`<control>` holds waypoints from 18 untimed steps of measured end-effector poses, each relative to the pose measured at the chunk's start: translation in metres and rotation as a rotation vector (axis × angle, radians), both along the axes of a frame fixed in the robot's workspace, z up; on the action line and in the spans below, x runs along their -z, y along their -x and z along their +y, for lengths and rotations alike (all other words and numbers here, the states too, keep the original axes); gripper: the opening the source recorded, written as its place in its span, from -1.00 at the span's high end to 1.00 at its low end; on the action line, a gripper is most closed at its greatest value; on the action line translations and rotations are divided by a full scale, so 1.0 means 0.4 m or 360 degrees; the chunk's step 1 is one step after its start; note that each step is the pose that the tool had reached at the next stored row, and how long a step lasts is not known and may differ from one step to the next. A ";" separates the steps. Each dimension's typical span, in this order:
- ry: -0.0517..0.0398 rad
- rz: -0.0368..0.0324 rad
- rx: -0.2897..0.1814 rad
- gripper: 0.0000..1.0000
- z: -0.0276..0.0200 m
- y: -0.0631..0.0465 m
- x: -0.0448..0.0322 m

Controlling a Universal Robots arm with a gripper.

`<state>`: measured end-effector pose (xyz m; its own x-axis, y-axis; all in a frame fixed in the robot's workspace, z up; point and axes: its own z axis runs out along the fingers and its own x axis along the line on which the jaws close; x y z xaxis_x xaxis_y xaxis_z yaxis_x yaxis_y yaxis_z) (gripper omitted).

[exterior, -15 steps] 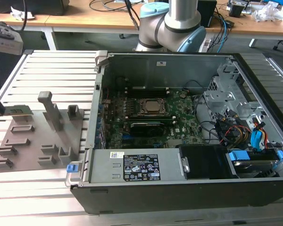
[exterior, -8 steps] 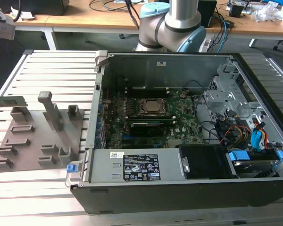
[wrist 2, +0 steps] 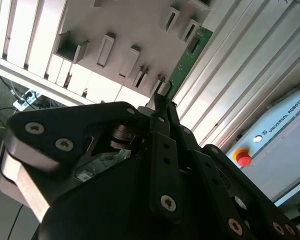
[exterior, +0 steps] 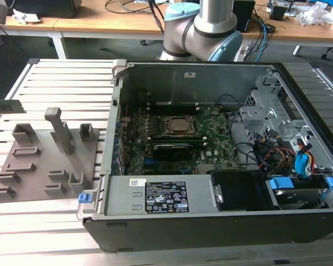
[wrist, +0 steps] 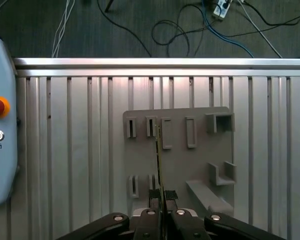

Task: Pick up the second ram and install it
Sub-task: 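Pick up the second ram and move it above second insertion slot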

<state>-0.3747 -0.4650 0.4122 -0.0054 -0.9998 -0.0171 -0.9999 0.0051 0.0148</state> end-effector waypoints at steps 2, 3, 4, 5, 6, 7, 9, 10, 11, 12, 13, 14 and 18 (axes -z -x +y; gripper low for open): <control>0.0000 0.0000 0.0000 0.73 0.000 0.000 -0.011; 0.0000 0.0000 0.0000 0.73 0.000 0.000 -0.015; 0.0000 0.0000 0.0000 0.73 0.000 0.000 -0.018; 0.0000 0.0000 0.0000 0.73 0.000 0.000 -0.024; 0.0000 0.0000 0.0000 0.73 0.000 0.000 -0.036; 0.0000 0.0000 0.0000 0.73 0.000 0.000 -0.051; 0.0000 0.0000 0.0000 0.73 0.000 0.000 -0.071; 0.0000 0.0000 0.0000 0.73 0.000 0.000 -0.084; 0.0000 0.0000 0.0000 0.73 0.000 0.000 -0.093; 0.0000 0.0000 0.0000 0.73 0.000 0.000 -0.104; 0.0000 0.0000 0.0000 0.73 0.000 0.000 -0.108; 0.0000 0.0000 0.0000 0.73 0.000 0.000 -0.108; 0.0000 0.0000 0.0000 0.73 0.000 -0.002 -0.108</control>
<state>-0.3741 -0.4649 0.4555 -0.0054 -0.9998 -0.0172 -0.9999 0.0052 0.0149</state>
